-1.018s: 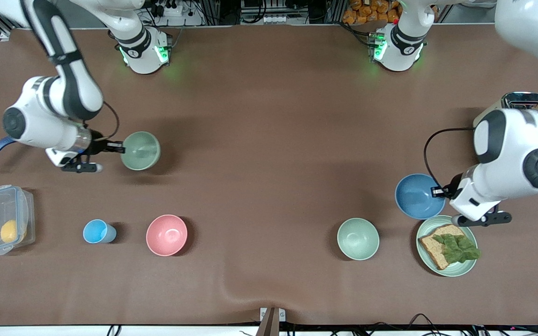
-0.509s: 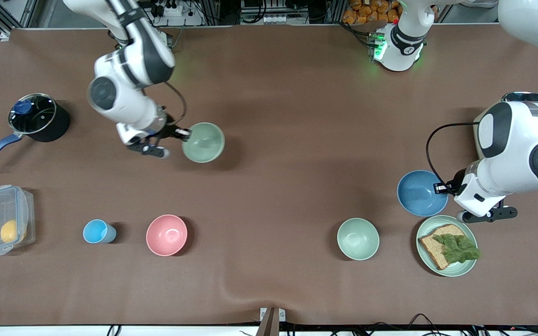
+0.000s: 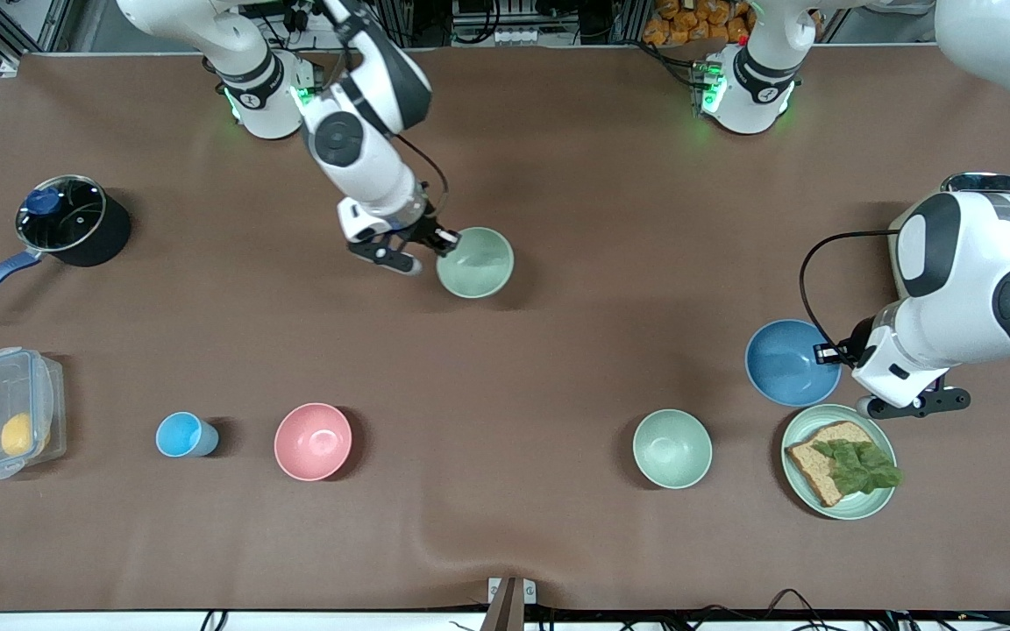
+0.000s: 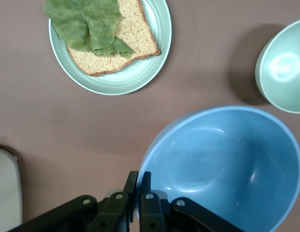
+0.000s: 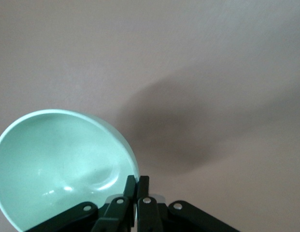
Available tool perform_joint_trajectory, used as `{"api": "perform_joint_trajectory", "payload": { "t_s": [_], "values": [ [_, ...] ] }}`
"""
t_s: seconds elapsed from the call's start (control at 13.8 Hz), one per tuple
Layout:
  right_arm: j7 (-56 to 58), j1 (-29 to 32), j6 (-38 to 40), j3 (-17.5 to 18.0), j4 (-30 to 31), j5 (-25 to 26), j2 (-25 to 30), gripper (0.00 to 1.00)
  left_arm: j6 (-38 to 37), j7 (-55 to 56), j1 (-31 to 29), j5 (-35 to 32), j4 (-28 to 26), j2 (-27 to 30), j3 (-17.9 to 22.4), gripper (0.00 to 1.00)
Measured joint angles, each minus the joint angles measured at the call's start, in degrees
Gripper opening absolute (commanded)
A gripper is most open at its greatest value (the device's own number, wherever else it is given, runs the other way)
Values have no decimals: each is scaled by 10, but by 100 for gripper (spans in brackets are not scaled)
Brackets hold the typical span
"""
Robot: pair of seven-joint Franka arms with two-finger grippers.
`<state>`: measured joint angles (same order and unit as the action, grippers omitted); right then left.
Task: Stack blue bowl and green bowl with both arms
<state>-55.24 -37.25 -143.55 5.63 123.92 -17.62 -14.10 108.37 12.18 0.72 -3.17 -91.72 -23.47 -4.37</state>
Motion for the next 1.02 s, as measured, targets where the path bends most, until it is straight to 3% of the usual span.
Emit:
{"api": "perform_joint_trajectory", "payload": {
  "t_s": [0.51, 0.58, 0.65, 0.73, 1.02],
  "values": [
    [-64, -48, -48, -5, -41, 0, -83, 0, 0, 0, 0, 0, 0, -2, 0, 0],
    [-64, -49, -48, -5, -42, 0, -89, 22, 0, 0, 0, 0, -1, -2, 0, 0],
    [-64, -49, -49, -5, -42, 0, -93, 70, 0, 0, 0, 0, -1, -3, -1, 0],
    [-66, -49, -49, -5, -42, 0, -96, 100, 0, 0, 0, 0, -2, -4, -2, 0],
    [-123, -49, -26, -10, -62, 1, -99, 100, -1, 0, 2, 23, -4, -16, -31, 0]
  ]
}}
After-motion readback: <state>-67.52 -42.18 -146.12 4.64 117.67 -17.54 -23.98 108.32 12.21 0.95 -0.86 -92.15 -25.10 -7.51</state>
